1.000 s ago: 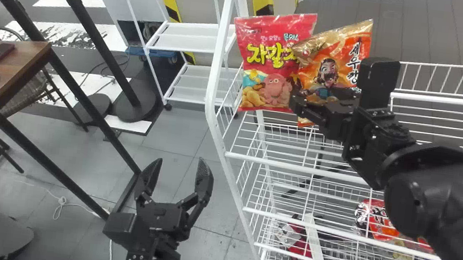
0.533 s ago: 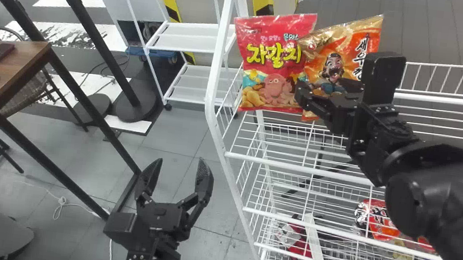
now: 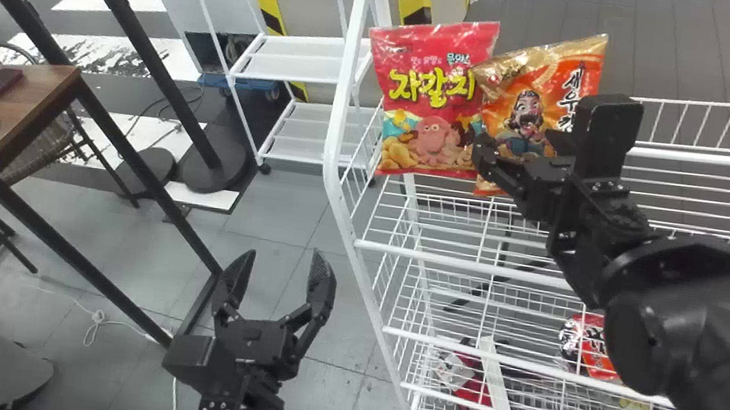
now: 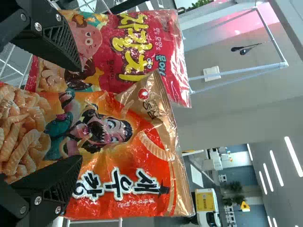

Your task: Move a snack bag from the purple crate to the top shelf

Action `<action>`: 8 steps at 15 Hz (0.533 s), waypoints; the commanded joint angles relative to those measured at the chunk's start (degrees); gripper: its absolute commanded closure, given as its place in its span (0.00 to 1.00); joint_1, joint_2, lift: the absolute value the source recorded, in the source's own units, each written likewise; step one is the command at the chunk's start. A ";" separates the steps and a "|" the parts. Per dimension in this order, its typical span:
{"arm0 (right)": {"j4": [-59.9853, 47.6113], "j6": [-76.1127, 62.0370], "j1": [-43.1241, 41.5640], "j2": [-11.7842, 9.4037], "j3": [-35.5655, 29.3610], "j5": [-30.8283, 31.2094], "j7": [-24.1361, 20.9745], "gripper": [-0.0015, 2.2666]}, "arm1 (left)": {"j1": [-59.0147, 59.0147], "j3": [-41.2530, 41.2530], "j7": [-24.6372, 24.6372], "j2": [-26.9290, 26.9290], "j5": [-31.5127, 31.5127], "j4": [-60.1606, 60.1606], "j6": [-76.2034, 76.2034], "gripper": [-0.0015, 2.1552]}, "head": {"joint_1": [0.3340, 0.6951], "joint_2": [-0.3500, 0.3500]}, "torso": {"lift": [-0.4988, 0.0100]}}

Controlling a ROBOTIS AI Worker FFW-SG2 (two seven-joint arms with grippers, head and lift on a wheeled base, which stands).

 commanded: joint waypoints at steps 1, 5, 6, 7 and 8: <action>-4.72 1.69 2.76 0.14 0.13 1.32 0.01 0.08 | 0.00 0.04 0.00 0.00 0.00 -0.09 0.00 0.06 | 1.00 1.00 | 0.98; -21.77 13.82 12.16 0.14 -0.22 10.03 -2.10 0.08 | 0.53 0.39 0.00 0.00 0.00 -0.53 -0.18 0.06 | 1.00 1.00 | 0.98; -26.35 15.05 14.80 0.14 -0.57 11.08 -2.63 0.08 | 0.62 0.48 0.00 0.00 0.00 -0.62 -0.18 0.06 | 1.00 1.00 | 0.98; -30.12 15.58 17.17 0.14 -2.07 11.61 -3.16 0.08 | 0.62 0.56 0.00 0.09 -0.09 -0.62 -0.18 0.06 | 1.00 1.00 | 0.98; -33.82 15.93 20.07 -0.09 -3.74 11.78 -3.42 0.08 | 0.71 0.48 0.00 0.09 -0.09 -0.79 0.00 0.06 | 1.00 1.00 | 0.98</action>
